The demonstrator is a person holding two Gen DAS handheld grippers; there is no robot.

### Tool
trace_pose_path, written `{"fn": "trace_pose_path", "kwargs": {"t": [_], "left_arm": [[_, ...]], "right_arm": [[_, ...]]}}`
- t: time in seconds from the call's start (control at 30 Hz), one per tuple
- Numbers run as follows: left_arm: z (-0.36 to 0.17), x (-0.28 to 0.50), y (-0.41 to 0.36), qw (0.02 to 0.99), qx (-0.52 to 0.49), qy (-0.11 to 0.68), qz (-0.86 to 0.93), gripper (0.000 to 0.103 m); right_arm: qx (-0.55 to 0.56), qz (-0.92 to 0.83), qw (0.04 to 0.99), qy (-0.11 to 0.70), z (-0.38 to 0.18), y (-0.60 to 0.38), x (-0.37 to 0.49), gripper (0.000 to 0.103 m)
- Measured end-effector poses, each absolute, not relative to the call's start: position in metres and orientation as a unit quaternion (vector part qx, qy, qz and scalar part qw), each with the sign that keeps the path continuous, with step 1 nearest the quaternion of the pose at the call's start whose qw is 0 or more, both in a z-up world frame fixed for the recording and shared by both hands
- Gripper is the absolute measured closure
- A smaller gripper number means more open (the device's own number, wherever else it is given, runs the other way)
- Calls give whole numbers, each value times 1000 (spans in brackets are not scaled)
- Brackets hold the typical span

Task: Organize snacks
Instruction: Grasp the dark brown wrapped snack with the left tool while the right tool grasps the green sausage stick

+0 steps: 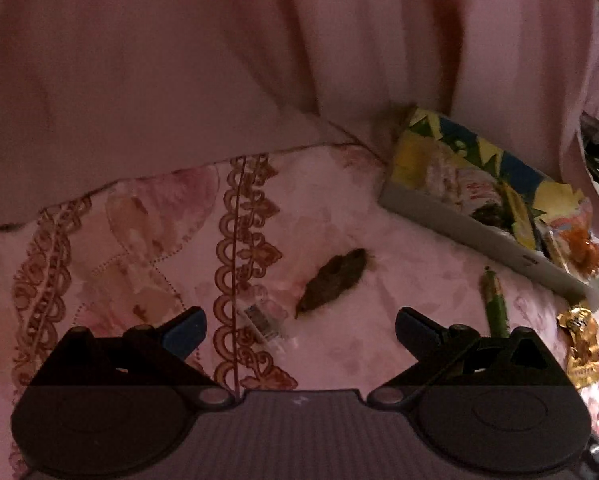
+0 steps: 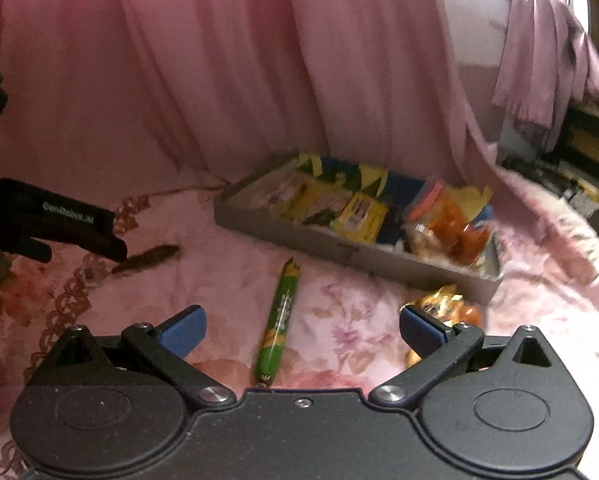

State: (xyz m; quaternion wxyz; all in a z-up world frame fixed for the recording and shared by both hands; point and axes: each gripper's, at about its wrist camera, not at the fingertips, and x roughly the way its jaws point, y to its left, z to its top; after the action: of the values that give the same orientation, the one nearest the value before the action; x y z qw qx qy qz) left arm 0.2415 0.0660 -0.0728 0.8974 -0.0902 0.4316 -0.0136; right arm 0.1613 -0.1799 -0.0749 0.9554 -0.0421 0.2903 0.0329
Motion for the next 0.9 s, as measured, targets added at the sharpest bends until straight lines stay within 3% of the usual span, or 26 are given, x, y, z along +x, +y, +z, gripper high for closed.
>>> {"fn": "trace_pose_path", "kwargs": {"t": [0.33,0.57,0.9], "left_arm": [[-100,282,51,903,-46,425,-39,0],[-108,295,49,909,-36,413,-49,0],[-116,304,31,912,25,399,-94,0]], "right_arm": [[-1,34,945,325,-106,-182,199,1],[10,39,941,337,-120,-178,215,11],[13,54,939,338,-126,-175,219,12]]}}
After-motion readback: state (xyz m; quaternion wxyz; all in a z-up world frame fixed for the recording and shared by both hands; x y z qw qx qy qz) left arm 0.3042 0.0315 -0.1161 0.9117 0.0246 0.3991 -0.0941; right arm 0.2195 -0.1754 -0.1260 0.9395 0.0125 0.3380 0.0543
